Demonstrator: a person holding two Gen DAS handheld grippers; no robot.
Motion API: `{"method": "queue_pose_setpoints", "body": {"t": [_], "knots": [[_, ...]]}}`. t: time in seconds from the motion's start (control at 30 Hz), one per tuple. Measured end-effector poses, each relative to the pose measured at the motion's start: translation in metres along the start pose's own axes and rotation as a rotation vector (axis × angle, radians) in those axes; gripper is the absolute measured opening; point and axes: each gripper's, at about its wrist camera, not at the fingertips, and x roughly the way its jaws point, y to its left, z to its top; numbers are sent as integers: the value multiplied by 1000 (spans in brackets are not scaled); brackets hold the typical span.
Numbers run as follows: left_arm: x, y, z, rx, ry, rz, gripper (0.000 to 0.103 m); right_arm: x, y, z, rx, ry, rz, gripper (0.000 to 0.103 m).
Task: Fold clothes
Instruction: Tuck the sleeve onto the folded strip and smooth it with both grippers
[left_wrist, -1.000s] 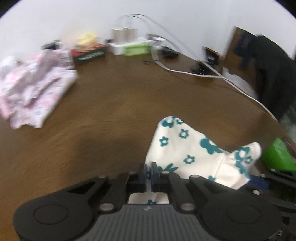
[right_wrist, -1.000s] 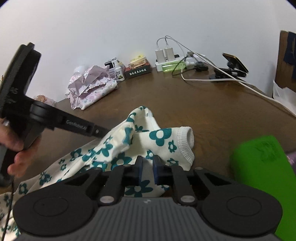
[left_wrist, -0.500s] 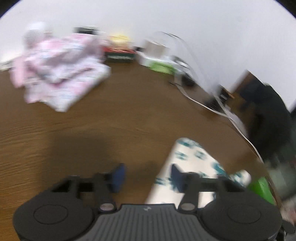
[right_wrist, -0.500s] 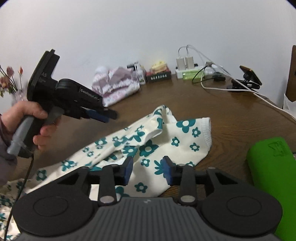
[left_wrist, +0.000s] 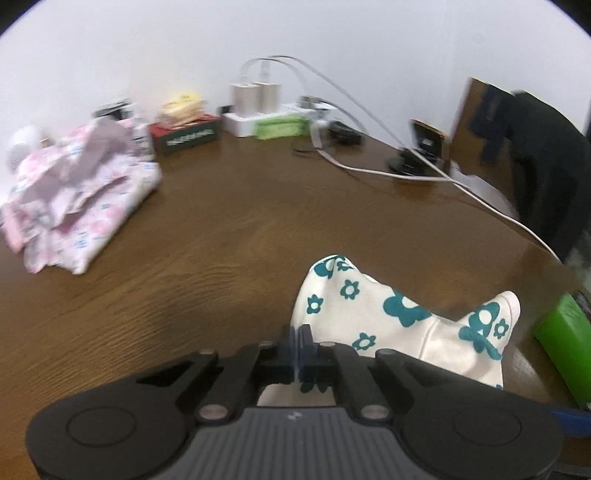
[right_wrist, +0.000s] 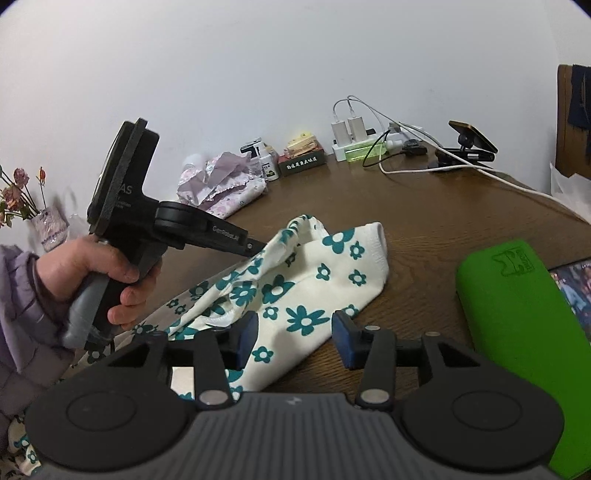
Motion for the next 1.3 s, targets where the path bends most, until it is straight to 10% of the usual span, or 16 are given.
{"method": "queue_pose_setpoints", "body": {"t": [0.3, 0.47, 0.67, 0.93, 1.3], "knots": [[-1, 92, 10, -279, 24, 273, 2, 0, -1, -4, -2, 11, 26, 48], [-32, 114, 3, -387, 40, 185, 18, -3, 7, -7, -37, 18, 58, 51], [-127, 91, -19, -264, -26, 134, 53, 4, 32, -10, -120, 74, 141, 56], [-167, 114, -118, -297, 103, 193, 52, 32, 91, -14, -173, 144, 260, 60], [-200, 107, -194, -278, 130, 147, 50, 71, 158, -30, -460, 177, 119, 60]]}}
